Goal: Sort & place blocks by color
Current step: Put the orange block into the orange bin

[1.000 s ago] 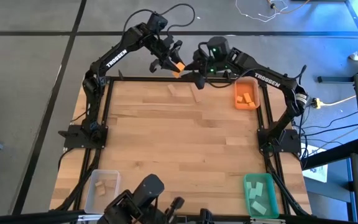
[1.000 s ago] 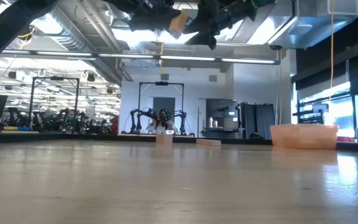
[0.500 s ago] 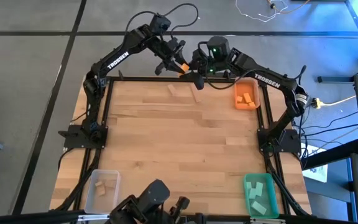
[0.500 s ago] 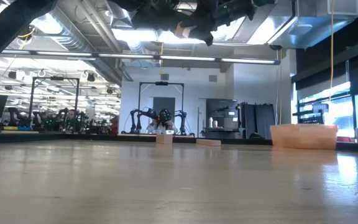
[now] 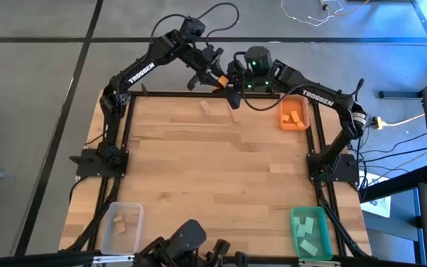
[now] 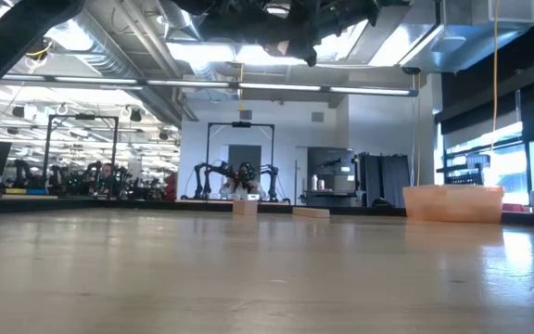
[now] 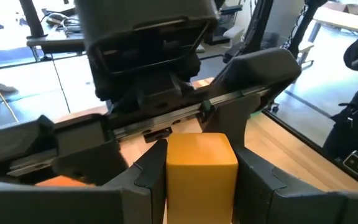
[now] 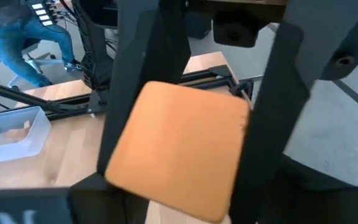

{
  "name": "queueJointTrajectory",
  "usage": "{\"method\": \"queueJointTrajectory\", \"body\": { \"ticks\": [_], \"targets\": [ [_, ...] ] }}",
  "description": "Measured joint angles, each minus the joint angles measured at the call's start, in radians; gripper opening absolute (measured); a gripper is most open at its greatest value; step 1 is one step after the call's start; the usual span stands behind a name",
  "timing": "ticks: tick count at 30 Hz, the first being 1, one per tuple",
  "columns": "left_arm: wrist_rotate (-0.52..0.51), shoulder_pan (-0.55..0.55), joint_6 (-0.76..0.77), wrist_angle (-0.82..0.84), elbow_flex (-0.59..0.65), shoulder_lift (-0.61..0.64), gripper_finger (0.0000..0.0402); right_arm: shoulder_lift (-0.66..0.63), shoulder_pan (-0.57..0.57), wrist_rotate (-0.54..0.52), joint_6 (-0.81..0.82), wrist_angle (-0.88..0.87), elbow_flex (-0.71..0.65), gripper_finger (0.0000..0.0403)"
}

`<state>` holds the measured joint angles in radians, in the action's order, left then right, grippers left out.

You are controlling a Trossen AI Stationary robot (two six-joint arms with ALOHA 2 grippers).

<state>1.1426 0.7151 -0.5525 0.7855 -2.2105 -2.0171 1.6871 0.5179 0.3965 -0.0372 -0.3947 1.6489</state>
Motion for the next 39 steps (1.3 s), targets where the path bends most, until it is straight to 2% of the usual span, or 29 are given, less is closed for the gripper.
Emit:
{"method": "queueJointTrajectory", "body": {
  "ticks": [5,10,17,25,29,31,34,39],
  "targets": [
    [-0.022,0.003,0.046,0.008,0.0,0.0,0.0123,0.0,0.001,-0.031,-0.001,0.004,0.0,0.0154],
    [-0.087,0.003,0.046,0.005,-0.001,0.0,0.0126,0.001,0.003,-0.031,-0.006,0.003,0.0,0.0148],
    [-0.133,0.013,-0.013,0.002,-0.002,0.001,0.0182,0.002,0.002,-0.014,-0.023,-0.002,-0.001,0.0137],
    [-0.149,0.066,-0.085,0.008,0.0,-0.002,0.0185,-0.012,0.004,-0.07,-0.031,-0.05,0.0,0.0137],
    [-0.228,0.097,-0.102,-0.007,0.001,-0.005,0.0186,-0.052,0.001,-0.103,-0.046,-0.119,0.002,0.0137],
    [-0.306,0.111,-0.101,-0.01,0.002,-0.005,0.0186,-0.079,-0.002,-0.122,-0.037,-0.179,0.002,0.0137],
    [-0.377,0.123,-0.098,-0.01,0.002,-0.005,0.0186,-0.12,0.003,-0.219,0.015,-0.274,0.002,0.0137],
    [-0.376,0.136,-0.097,-0.01,0.002,-0.005,0.0187,-0.187,0.006,-0.522,0.167,-0.57,0.002,0.0137]
  ]
}}
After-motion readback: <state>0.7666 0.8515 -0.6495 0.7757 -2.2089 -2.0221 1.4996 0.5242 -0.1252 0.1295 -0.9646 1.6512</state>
